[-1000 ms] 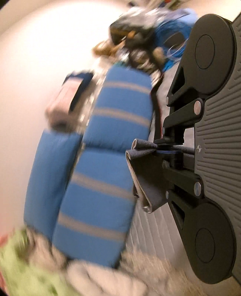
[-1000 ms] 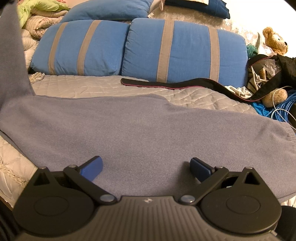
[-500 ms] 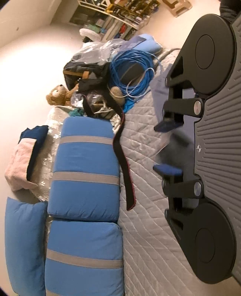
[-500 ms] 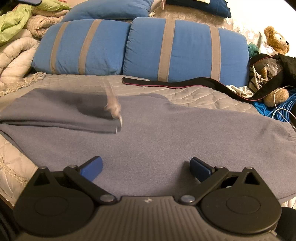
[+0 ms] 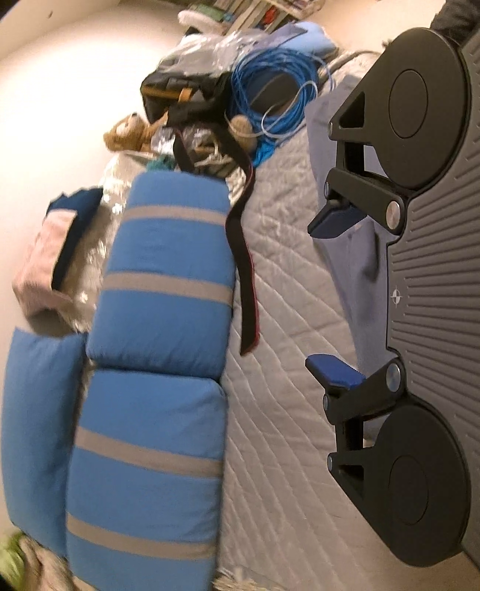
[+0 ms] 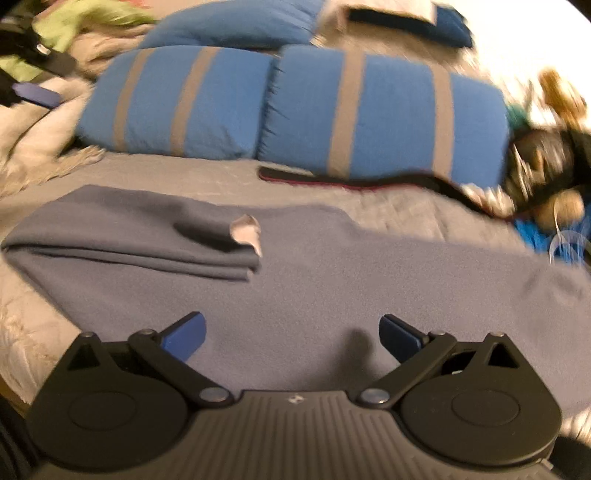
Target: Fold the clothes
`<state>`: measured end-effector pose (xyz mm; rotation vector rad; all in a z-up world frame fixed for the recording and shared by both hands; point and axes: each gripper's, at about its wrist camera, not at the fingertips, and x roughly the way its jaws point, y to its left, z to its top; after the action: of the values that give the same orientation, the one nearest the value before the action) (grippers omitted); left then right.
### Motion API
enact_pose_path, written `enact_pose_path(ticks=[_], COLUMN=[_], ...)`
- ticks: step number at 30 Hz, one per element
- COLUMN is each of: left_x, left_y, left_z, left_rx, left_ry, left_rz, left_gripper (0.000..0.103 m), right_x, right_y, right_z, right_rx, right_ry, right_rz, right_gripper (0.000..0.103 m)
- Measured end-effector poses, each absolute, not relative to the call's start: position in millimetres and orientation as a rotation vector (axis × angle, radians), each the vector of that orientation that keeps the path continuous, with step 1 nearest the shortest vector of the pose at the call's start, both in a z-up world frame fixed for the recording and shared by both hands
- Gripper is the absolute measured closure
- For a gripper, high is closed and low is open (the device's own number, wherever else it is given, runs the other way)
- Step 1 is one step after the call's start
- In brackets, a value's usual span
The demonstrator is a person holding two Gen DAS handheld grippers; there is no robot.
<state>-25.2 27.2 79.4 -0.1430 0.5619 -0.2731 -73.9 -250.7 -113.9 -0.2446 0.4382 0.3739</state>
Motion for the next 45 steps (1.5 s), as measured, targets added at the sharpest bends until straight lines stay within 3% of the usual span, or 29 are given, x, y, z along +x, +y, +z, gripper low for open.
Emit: enact_pose_path(ticks=[6, 13, 24, 27, 29, 33, 37, 45], left_x=[-22.8, -26.3, -29.6, -29.2, -29.4, -29.7, -30.2, -28.8], left_y=[63.5, 92.1, 101.6, 100.1, 99.8, 99.4, 100.5, 103.8], left_z=[36.7, 39.8, 39.9, 40.5, 40.5, 40.4, 40.0, 40.0], left_rx=[-0.264, -0.369, -0.436, -0.44, -0.442, -0.447, -0.451, -0.478], left_ry=[0.542, 0.492, 0.476, 0.474, 0.472, 0.47, 0.47, 0.479], left_rz=[-0.18, -0.108, -0.106, -0.122, -0.126, -0.133, -0.131, -0.116], left_gripper=[0.035, 0.034, 0.034, 0.034, 0.034, 0.034, 0.034, 0.034], right_x=[-93.1, -81.5, -78.1, -70.0, -66.2, -67.9, -74.2, -100.9], right_y=[-208.3, -174.2, -154.2, -150.3, -149.6, -153.2, -154.3, -169.4], right_z=[-110.0, -110.4, -133.6, -136.1, -137.6, -126.7, -78.5, -60.0], right_rx=[-0.749, -1.162, -1.512, -1.515, -1.517, -1.534, -1.441, -1.501], right_ry=[0.226, 0.143, 0.106, 0.162, 0.202, 0.125, -0.007, 0.122], right_rz=[0.451, 0.541, 0.632, 0.655, 0.68, 0.657, 0.546, 0.729], right_gripper=[0.005, 0.033, 0.042, 0.064, 0.097, 0.098, 0.099, 0.099])
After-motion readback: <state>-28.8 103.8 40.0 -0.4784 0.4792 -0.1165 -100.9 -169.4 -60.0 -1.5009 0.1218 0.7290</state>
